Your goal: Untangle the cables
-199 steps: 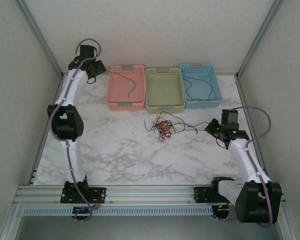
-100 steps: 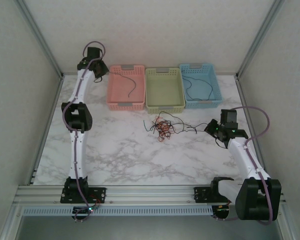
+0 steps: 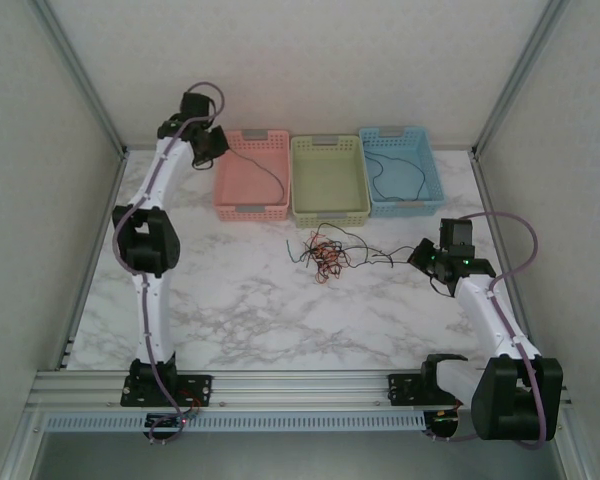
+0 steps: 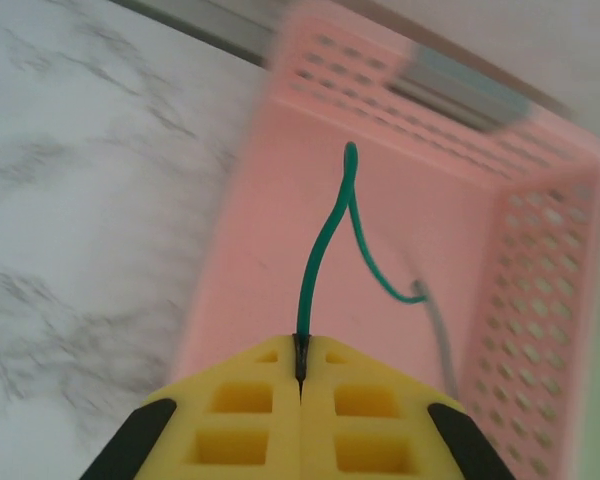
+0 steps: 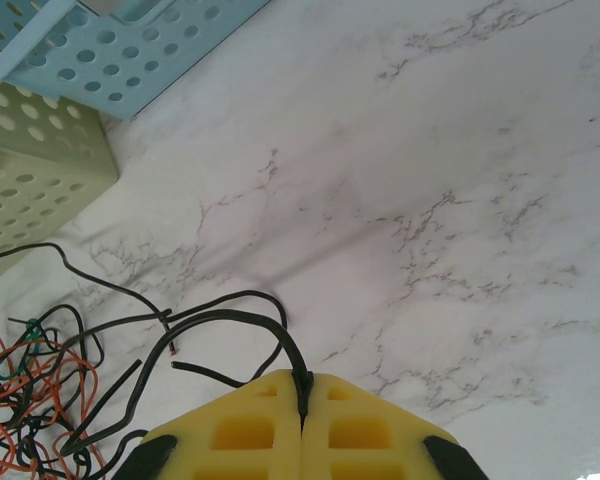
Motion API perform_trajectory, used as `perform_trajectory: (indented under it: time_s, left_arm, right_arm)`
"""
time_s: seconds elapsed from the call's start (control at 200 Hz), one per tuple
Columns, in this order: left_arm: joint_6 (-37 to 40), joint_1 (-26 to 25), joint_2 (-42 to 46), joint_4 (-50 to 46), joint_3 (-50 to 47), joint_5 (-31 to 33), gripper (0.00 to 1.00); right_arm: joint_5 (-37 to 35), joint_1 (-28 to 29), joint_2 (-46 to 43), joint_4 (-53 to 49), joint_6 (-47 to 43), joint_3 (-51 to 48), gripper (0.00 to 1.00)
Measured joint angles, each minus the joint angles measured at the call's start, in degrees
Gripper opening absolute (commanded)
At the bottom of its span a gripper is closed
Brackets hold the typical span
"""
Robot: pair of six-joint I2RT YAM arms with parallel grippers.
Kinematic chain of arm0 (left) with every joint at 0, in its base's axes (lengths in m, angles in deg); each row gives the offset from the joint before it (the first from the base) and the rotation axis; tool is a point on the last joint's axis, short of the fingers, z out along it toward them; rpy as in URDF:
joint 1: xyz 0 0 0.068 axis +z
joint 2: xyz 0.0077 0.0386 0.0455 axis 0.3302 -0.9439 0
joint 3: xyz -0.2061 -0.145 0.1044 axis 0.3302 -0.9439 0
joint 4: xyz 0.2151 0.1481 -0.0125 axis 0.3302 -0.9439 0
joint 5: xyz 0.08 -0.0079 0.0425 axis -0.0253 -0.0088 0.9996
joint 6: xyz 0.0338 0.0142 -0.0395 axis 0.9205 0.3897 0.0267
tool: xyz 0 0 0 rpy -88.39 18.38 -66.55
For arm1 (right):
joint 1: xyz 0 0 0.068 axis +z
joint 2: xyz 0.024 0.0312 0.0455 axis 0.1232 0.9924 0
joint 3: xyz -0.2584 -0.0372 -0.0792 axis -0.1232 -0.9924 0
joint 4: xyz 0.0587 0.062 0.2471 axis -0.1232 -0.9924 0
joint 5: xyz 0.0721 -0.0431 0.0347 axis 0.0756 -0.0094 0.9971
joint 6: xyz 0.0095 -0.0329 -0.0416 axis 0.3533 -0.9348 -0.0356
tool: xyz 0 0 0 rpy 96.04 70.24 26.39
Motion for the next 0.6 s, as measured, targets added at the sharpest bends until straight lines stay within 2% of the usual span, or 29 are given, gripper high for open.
perform_trajectory:
  time_s: [0.115,0.26,0.405,0.601]
  left_arm:
    - [2.01,-4.17,3.39,-0.44,-1.05,-1.14,0.00]
    - [4.09,-7.65,2.45,-2.97,-0.92,-1.16,0.00]
    - [5.49,-7.13,-3.48,-6.75,2.27,-0.52,0.00]
    - [6.82,-5.75,-13.60,-12.76,11.98,1.29,0.00]
  right_arm:
    - [0.02,0.04,0.00,0.00,0.00,0.00,0.00]
    - [0.04,0.04,-0.02,0.00,0.00,0.00,0.00]
    - [0.04,0.04,-0.15,0.00,0.02,0.00,0.00]
    - [0.04,0.04,-0.15,0.00,0.02,0.00,0.00]
